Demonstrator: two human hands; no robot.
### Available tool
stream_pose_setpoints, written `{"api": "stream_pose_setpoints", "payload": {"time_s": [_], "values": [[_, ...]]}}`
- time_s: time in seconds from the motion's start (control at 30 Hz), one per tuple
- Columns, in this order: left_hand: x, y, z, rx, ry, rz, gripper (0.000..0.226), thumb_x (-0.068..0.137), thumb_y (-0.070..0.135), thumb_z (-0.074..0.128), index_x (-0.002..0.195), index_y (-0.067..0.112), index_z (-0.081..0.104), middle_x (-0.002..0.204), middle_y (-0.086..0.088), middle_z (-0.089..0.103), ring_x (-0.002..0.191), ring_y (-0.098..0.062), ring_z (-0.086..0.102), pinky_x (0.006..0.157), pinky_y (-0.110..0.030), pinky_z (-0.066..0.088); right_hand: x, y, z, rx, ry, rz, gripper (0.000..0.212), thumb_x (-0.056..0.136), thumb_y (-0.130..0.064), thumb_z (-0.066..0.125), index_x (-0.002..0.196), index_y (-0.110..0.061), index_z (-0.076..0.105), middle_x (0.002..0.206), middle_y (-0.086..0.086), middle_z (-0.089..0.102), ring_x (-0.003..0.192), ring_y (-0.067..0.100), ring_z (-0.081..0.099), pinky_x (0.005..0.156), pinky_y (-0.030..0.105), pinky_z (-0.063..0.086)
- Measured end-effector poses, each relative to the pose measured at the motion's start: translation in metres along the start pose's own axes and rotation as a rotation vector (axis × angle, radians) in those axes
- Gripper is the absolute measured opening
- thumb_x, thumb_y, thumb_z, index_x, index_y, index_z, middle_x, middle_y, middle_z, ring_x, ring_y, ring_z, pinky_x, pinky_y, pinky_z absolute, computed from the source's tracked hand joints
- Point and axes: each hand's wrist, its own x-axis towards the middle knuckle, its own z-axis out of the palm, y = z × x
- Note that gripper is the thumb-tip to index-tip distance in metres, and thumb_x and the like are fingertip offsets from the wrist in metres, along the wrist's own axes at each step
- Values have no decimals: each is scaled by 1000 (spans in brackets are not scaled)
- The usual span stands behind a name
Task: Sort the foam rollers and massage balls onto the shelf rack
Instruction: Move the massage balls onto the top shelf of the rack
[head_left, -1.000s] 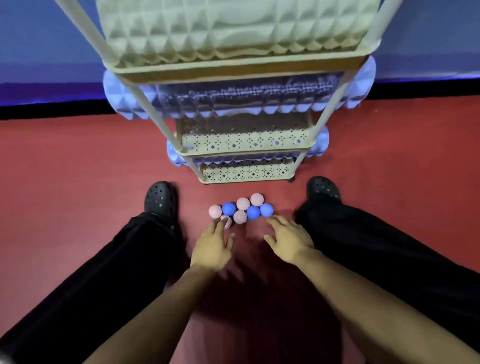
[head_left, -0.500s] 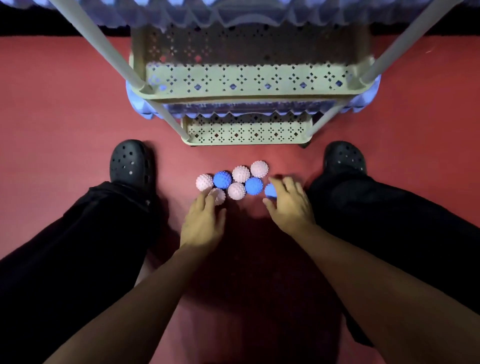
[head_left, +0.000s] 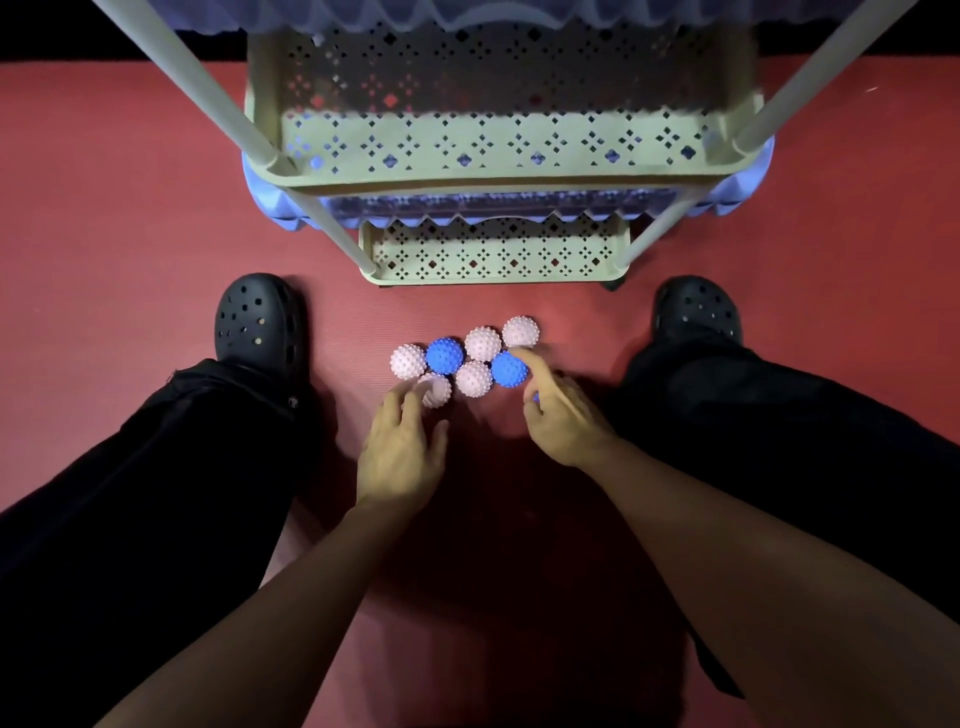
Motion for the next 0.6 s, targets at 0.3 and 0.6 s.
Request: {"api": "stream_pose_setpoints", "payload": {"time_s": [0.3, 0.6], "values": [[10, -3, 5, -9, -2, 22, 55, 94, 39, 60, 144, 23, 43, 130, 4, 46, 118, -23, 52, 87, -43, 53, 11, -3, 3, -190, 27, 132, 44, 92, -59, 57, 119, -28, 39, 130, 1, 43, 100, 40, 64, 79, 41, 48], [27, 1, 21, -119, -56, -32, 40, 89, 35, 69, 119, 21, 45, 111, 2, 59, 100, -29, 62, 78, -37, 44, 16, 6, 2, -19, 82, 152, 59, 97, -47, 58, 147, -23, 38, 152, 2, 43, 124, 36, 56, 98, 42, 47]]}}
